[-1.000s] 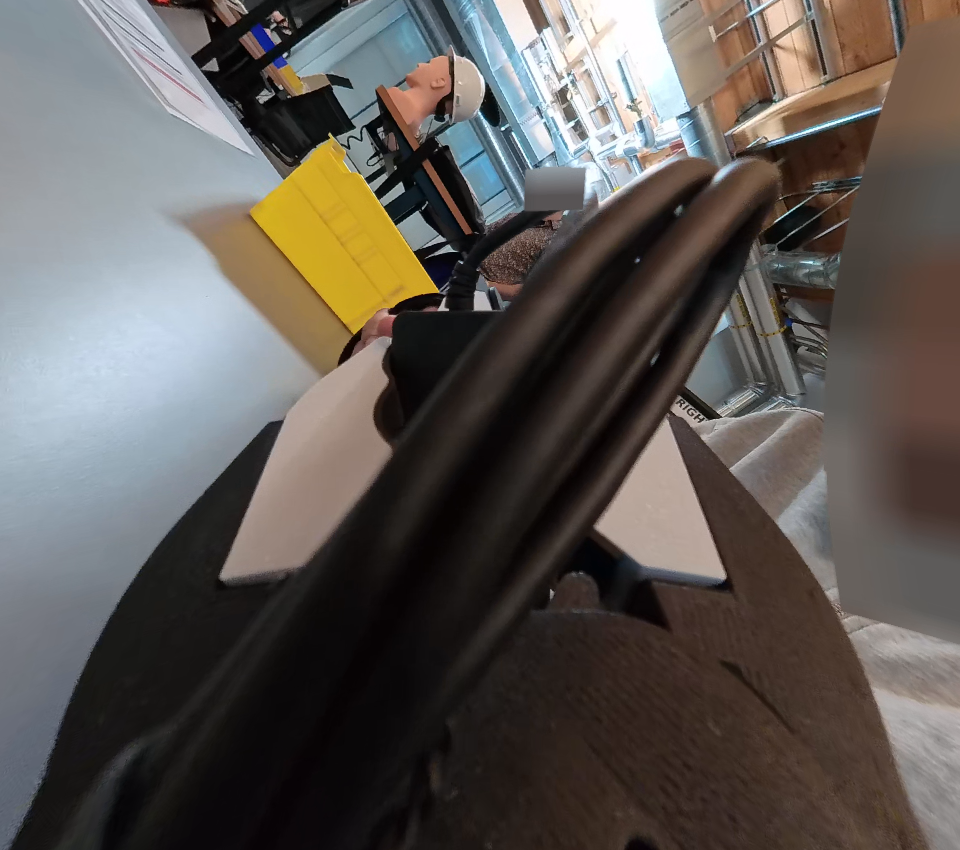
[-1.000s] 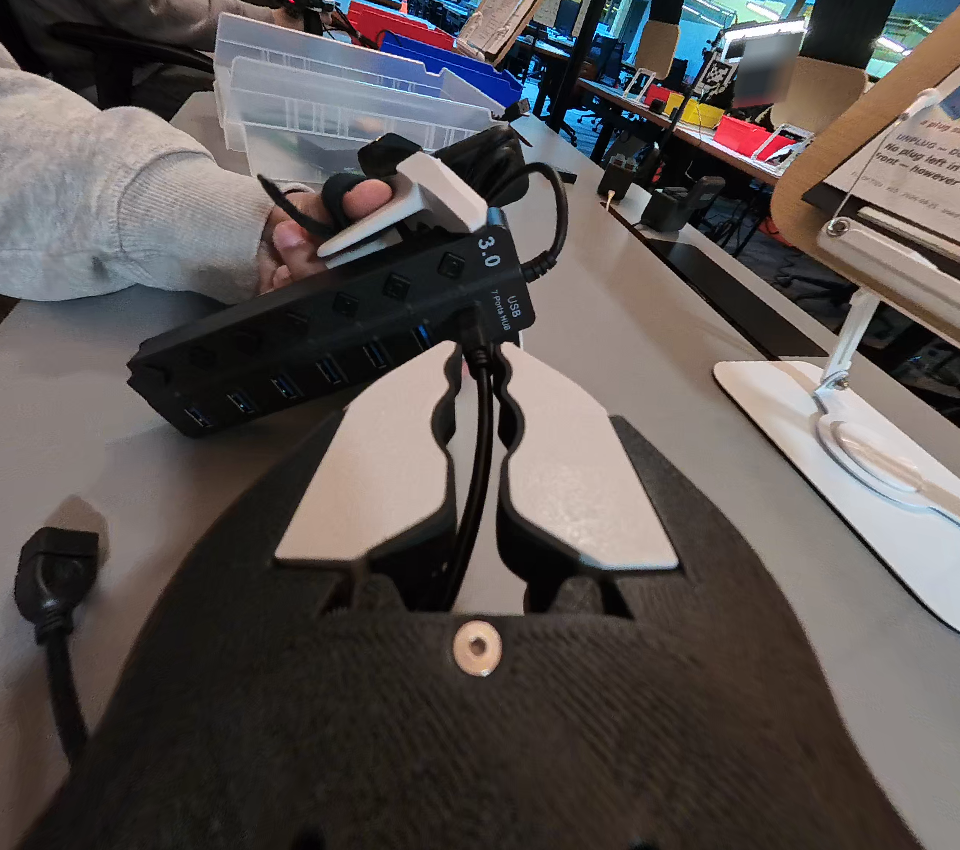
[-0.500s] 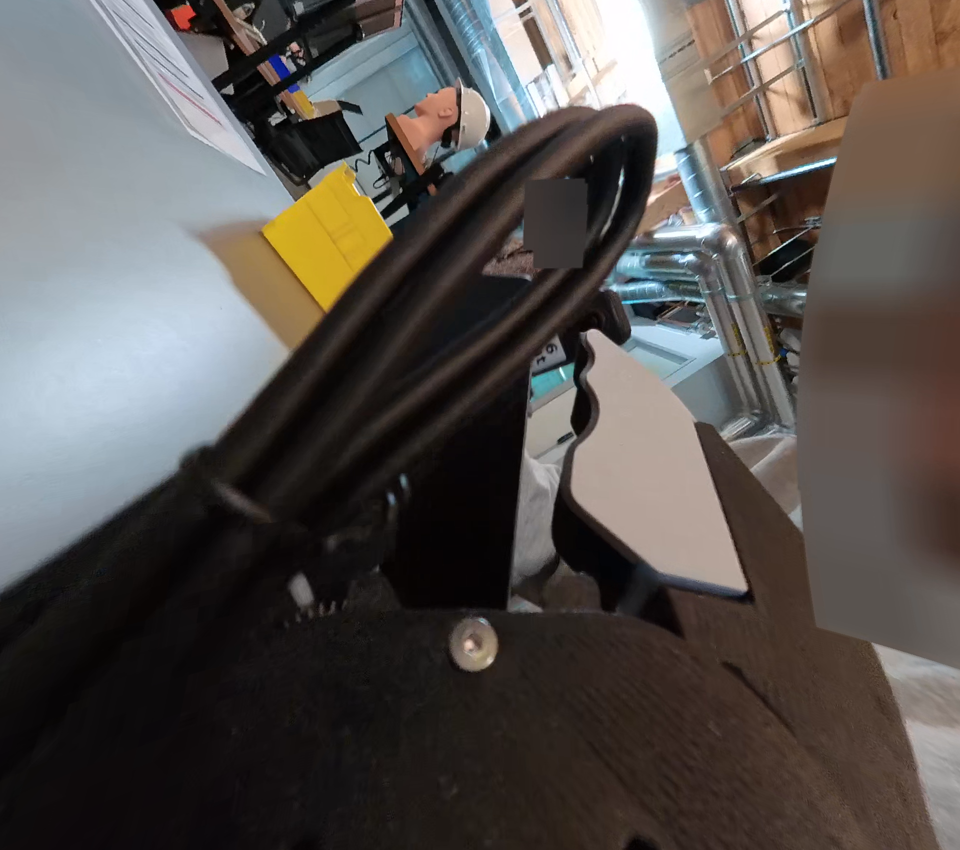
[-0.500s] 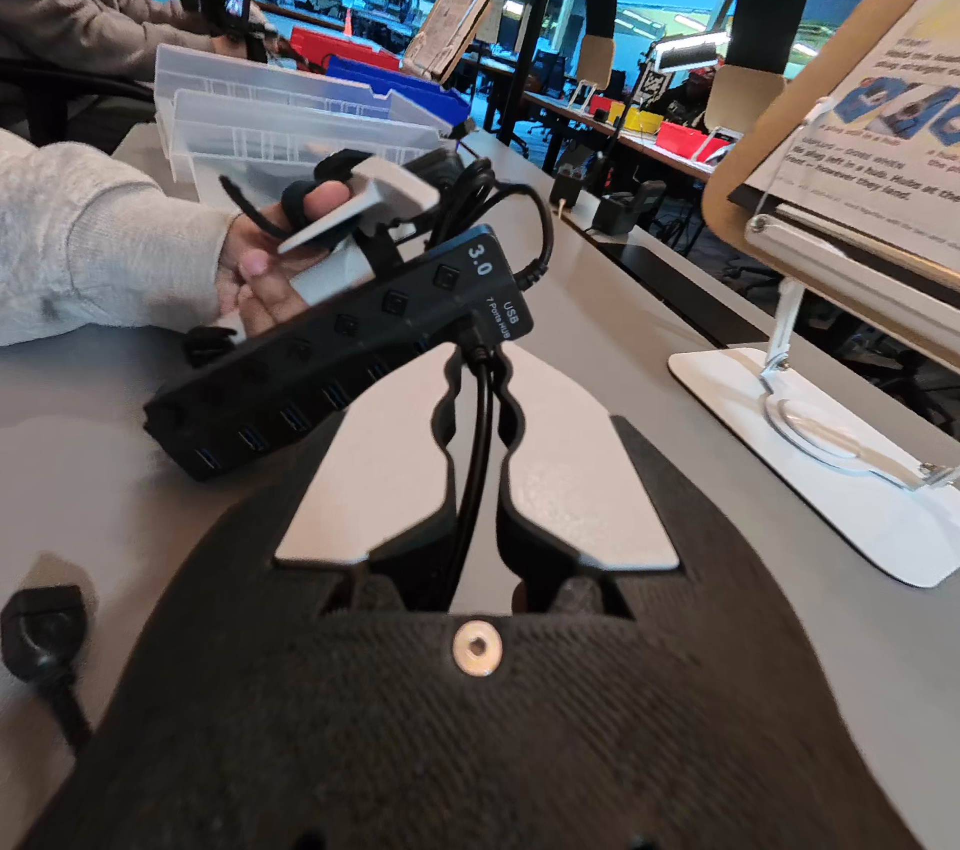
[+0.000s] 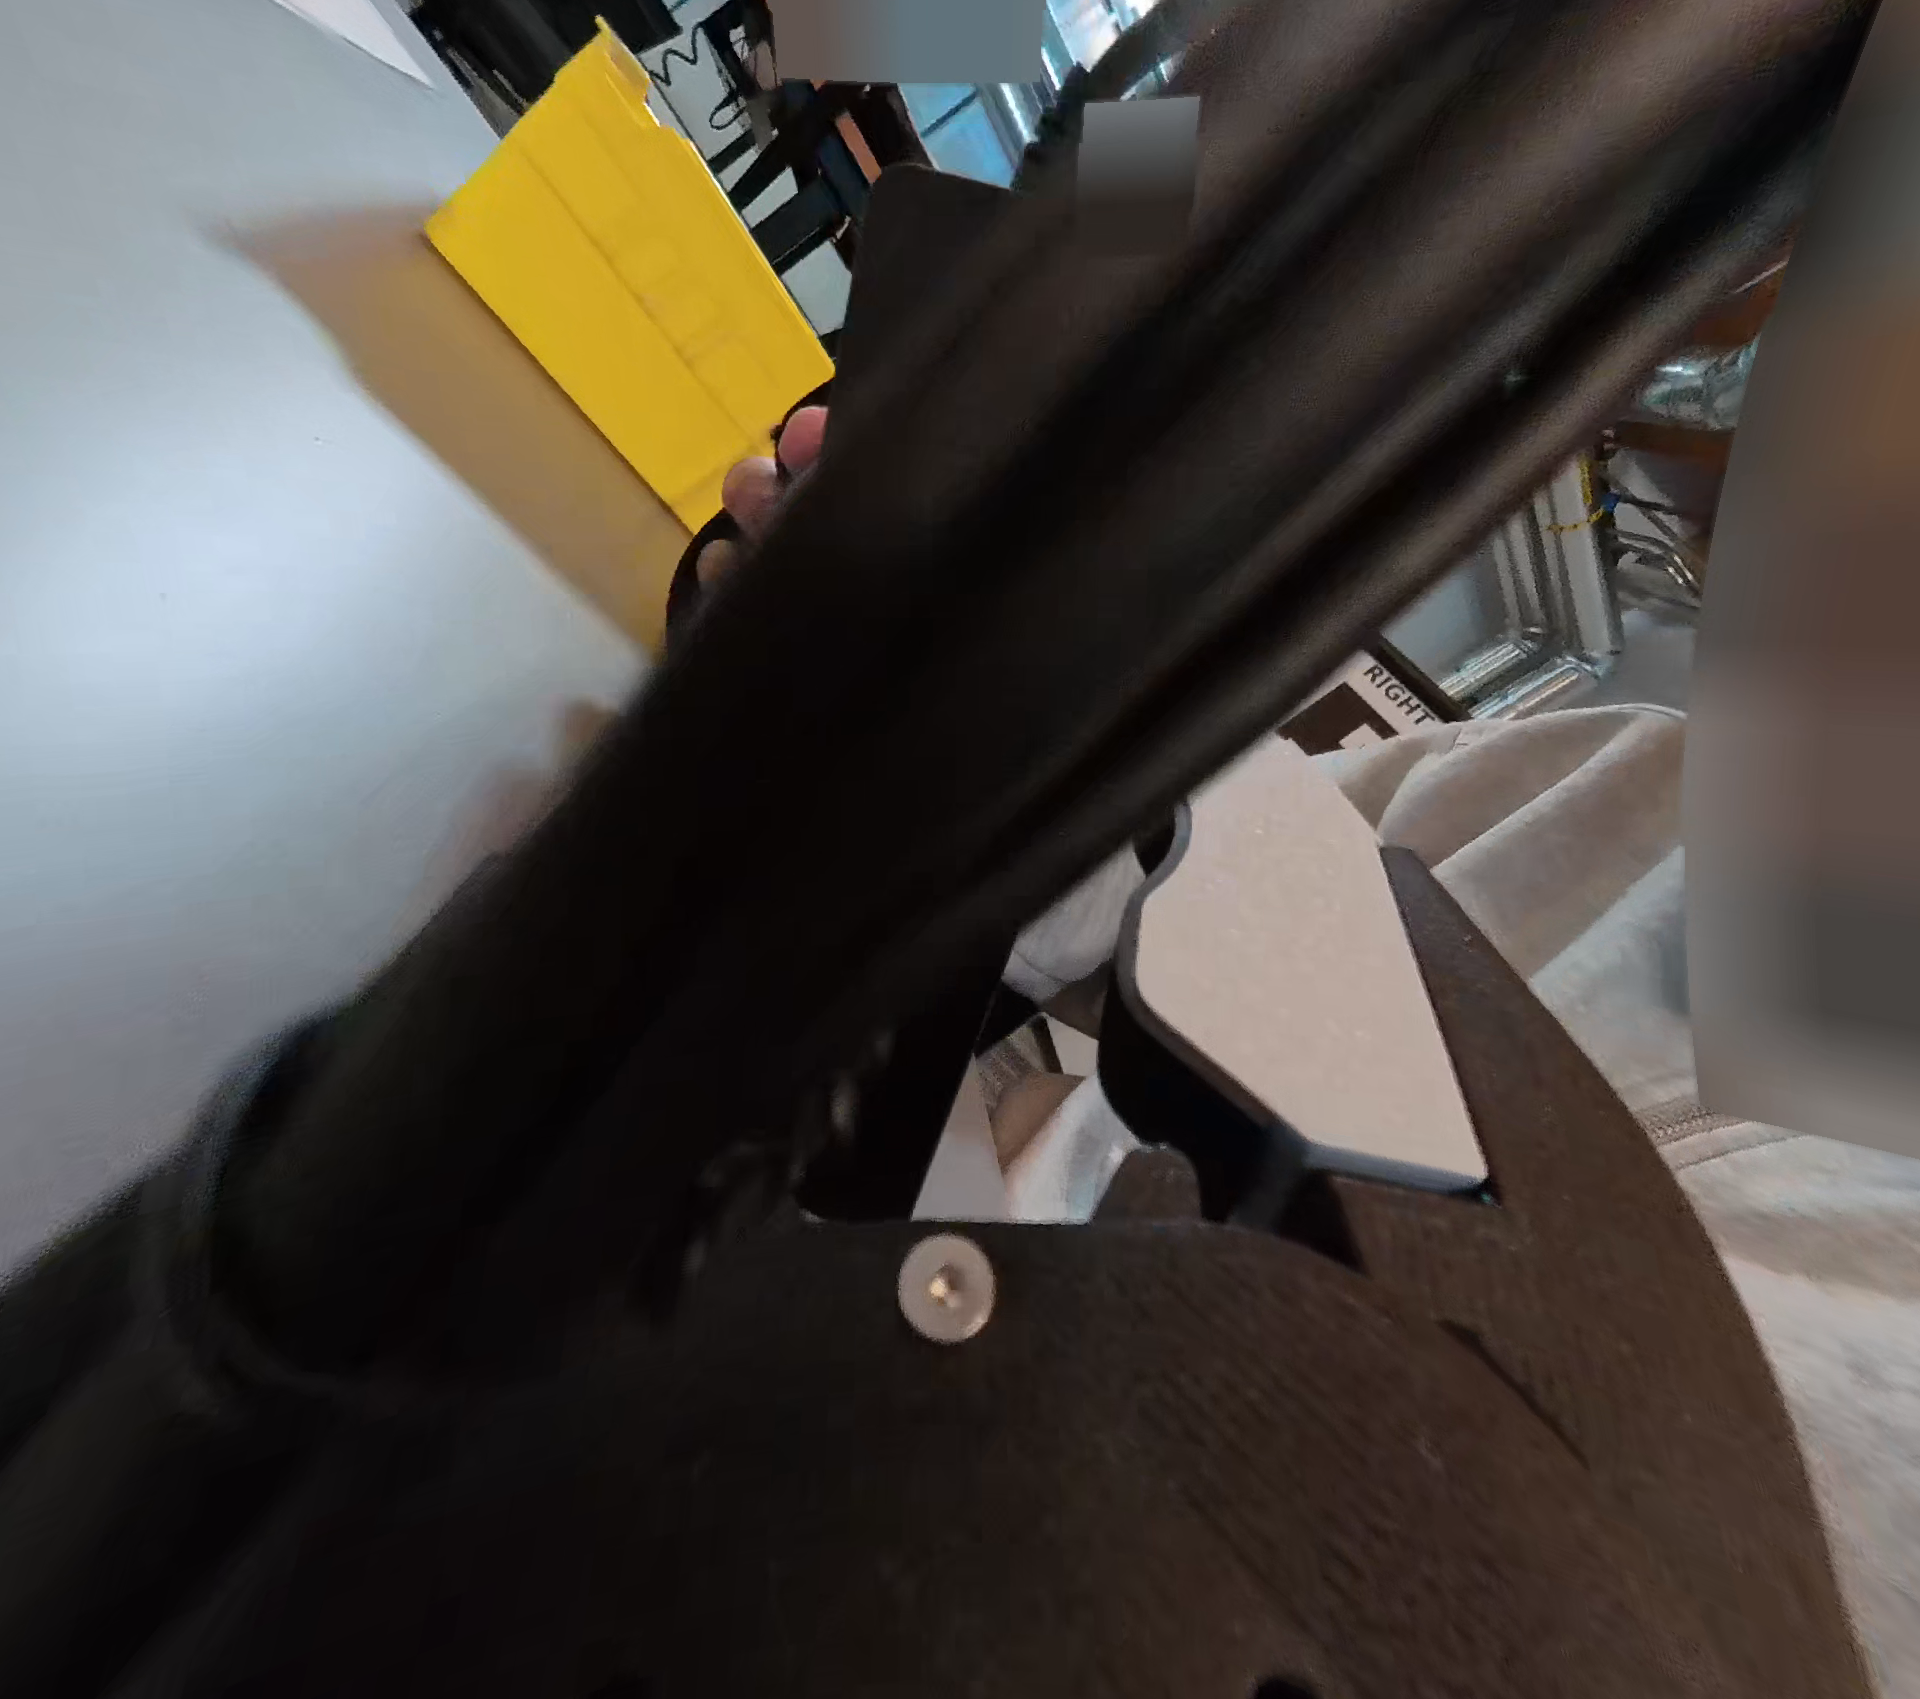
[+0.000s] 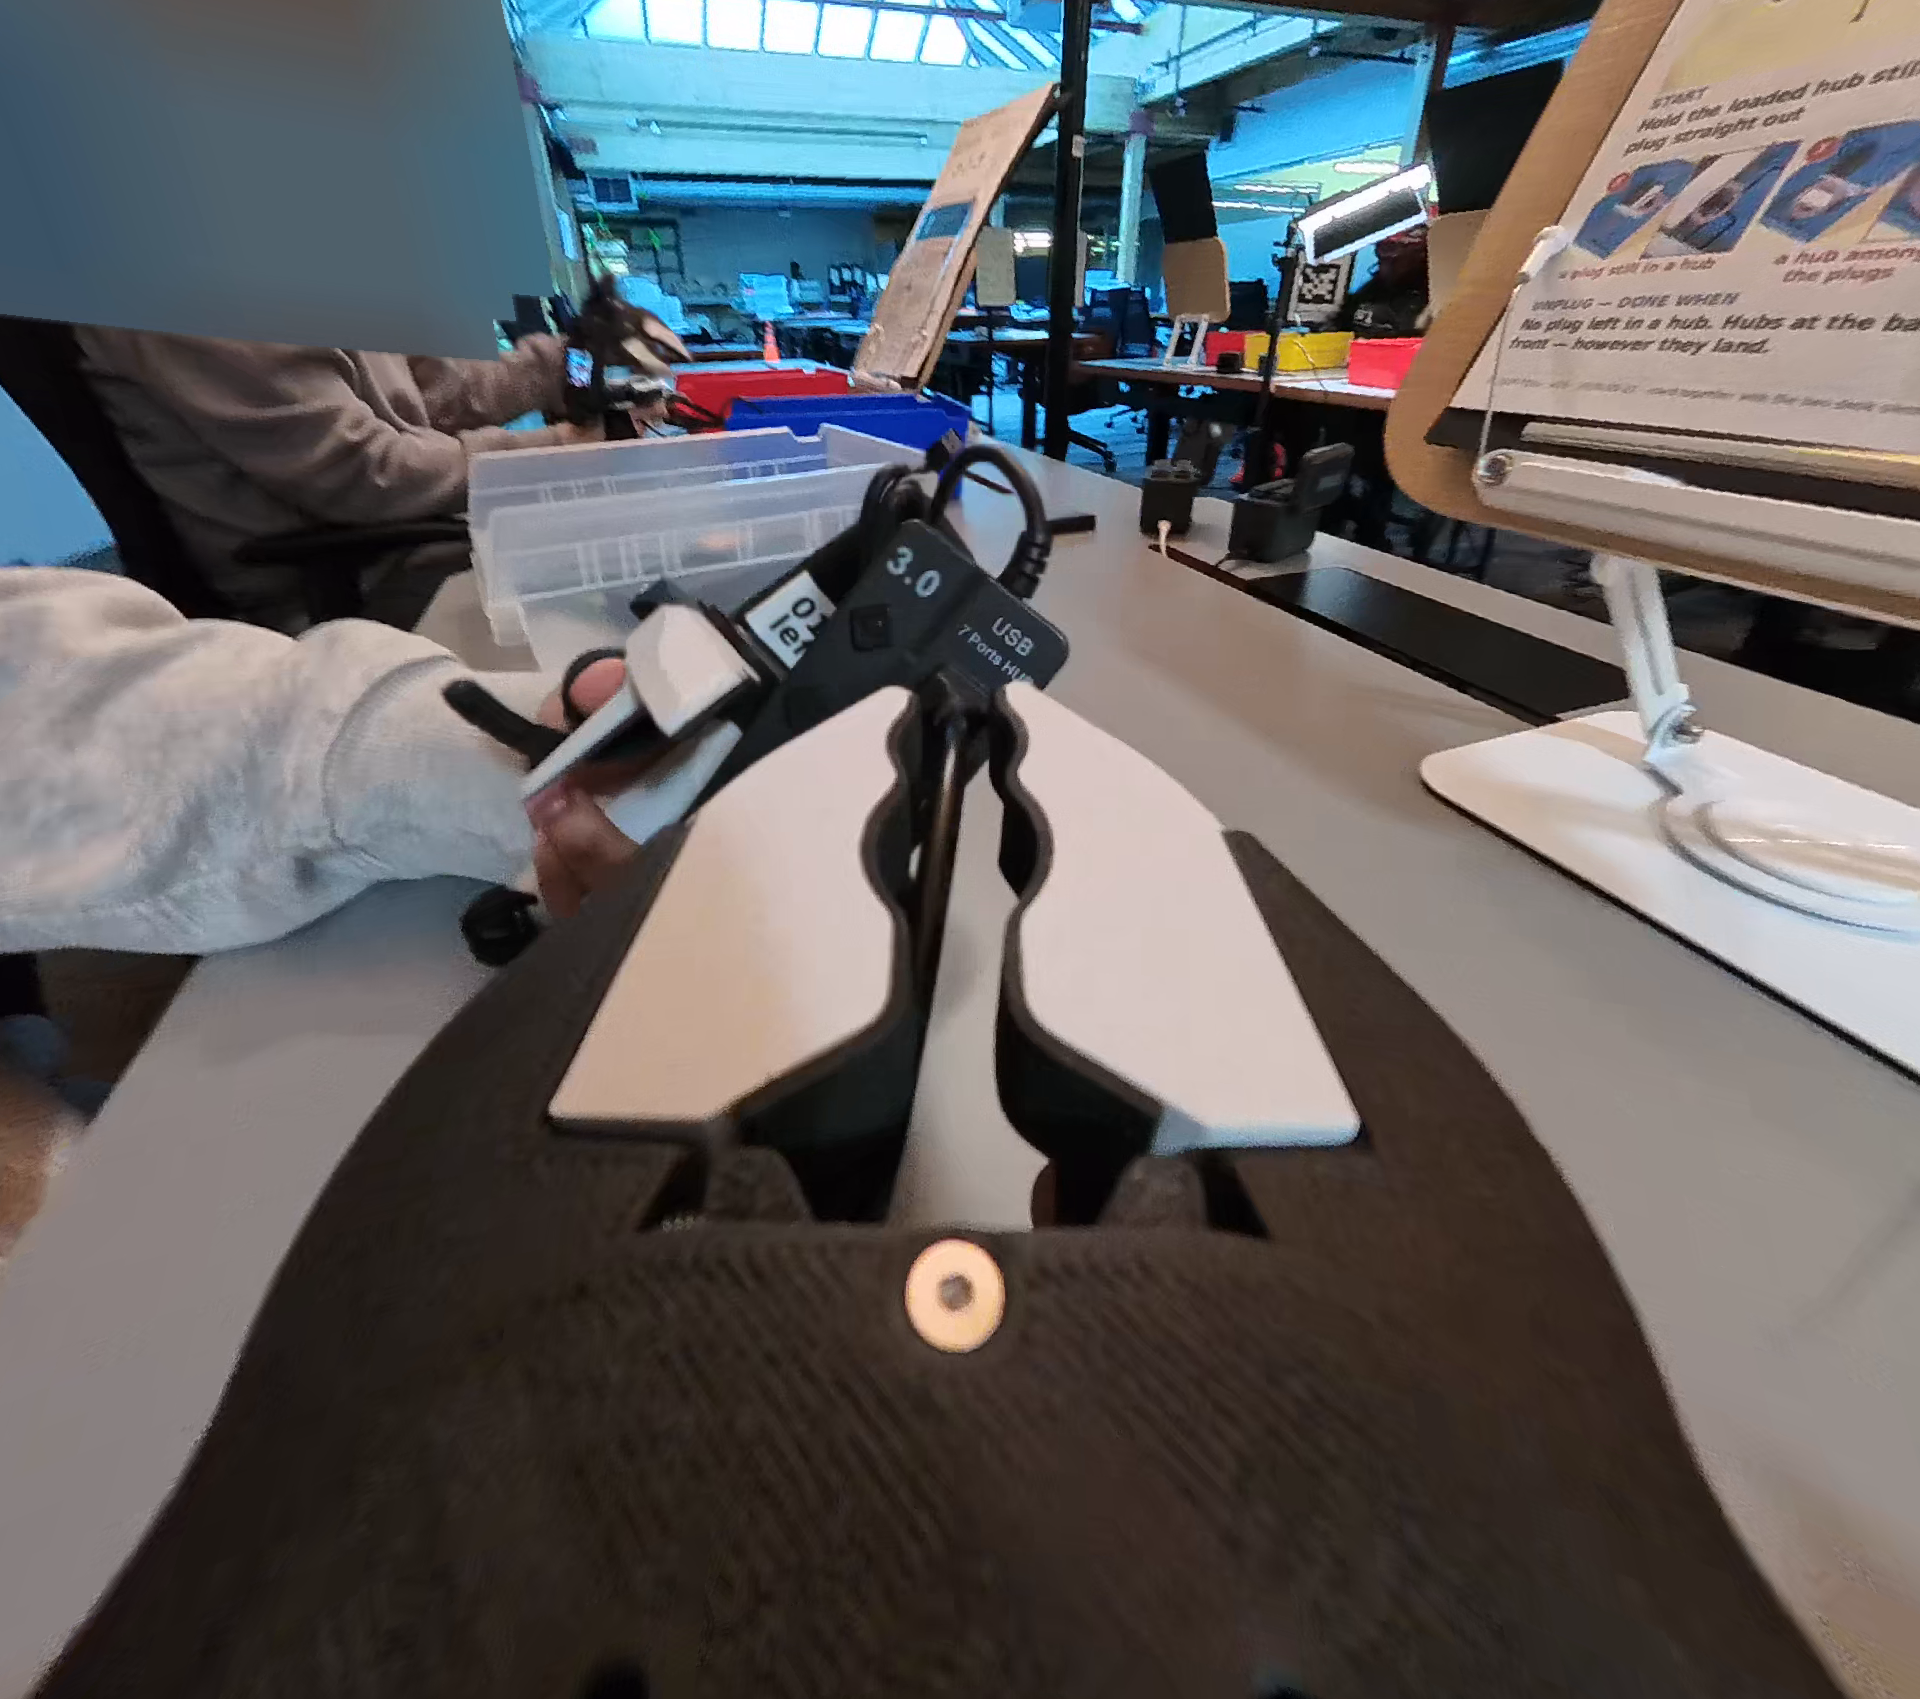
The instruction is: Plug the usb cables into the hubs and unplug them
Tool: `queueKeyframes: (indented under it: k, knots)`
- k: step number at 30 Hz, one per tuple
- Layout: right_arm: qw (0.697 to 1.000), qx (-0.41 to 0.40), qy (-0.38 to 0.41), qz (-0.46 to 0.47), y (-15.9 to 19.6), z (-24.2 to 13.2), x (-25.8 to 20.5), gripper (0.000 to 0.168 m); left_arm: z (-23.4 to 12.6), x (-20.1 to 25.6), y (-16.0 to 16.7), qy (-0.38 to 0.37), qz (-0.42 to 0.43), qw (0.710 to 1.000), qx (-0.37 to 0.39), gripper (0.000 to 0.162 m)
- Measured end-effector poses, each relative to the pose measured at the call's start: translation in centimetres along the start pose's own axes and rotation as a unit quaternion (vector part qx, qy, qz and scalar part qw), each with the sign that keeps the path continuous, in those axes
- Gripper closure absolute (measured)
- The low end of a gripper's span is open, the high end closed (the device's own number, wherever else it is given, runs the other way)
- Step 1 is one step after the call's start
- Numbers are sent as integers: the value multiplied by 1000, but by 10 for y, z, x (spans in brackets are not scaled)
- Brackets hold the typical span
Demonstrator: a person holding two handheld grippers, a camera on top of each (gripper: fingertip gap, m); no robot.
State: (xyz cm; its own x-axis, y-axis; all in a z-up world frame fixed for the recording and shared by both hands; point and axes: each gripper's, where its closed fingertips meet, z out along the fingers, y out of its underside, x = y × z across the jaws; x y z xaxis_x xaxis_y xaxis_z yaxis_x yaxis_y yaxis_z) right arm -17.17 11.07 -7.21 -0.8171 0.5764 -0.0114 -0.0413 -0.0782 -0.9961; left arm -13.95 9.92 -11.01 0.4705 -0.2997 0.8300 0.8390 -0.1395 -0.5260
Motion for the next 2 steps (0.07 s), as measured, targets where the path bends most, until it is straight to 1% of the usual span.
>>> queueKeyframes:
  k: [1, 2]
  knots:
    - [1000, 7, -6, 12, -2, 0, 0, 156, 1, 1, 0, 1, 5, 1000, 0, 89]
    - [1000, 13, -11, 23, -3, -1, 0, 156, 1, 2, 1, 3, 10, 1000, -1, 91]
